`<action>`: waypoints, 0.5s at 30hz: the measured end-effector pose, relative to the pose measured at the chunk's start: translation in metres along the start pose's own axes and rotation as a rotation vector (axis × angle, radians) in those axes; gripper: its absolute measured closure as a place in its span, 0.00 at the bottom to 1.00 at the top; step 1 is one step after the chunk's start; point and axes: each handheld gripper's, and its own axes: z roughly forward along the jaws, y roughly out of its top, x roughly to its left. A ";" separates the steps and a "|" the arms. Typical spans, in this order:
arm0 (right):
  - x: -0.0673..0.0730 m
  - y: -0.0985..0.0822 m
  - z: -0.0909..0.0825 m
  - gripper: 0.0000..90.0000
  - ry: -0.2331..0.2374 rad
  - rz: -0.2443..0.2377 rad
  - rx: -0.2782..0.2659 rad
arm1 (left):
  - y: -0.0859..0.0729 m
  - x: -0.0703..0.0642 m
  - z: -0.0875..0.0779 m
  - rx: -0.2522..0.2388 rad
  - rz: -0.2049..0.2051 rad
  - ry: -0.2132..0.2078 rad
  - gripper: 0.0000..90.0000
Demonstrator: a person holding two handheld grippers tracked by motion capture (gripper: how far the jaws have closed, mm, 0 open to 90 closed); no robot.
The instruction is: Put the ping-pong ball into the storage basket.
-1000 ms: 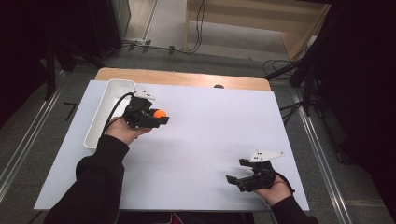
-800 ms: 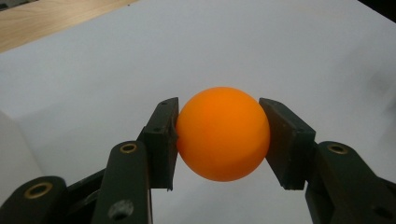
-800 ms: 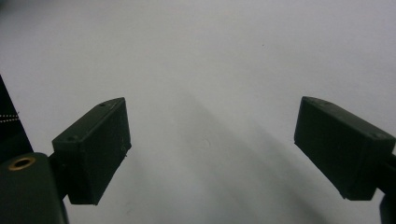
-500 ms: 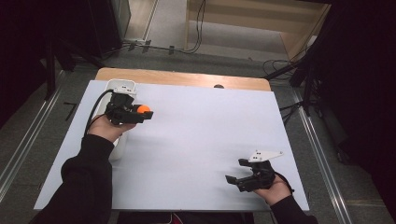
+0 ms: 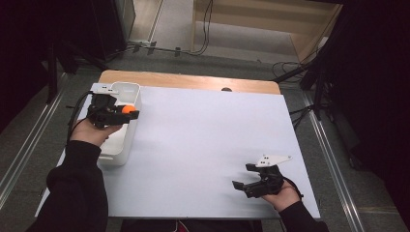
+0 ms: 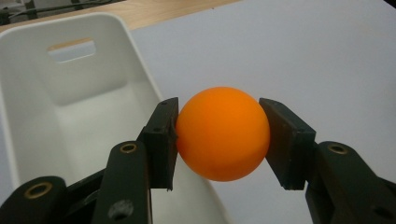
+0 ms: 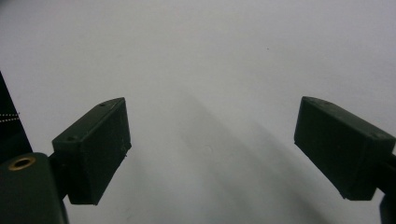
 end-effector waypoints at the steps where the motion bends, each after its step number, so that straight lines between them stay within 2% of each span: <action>1: 0.000 0.000 0.001 0.11 0.002 -0.007 -0.003 | -0.001 0.002 -0.001 -0.002 -0.010 0.004 0.56; 10: 0.000 0.003 0.004 0.11 0.007 -0.019 0.001 | -0.012 0.019 -0.004 -0.001 -0.052 0.067 0.56; 15: 0.001 0.004 0.005 0.10 0.012 -0.015 0.009 | -0.020 0.027 0.003 0.029 -0.079 0.089 0.56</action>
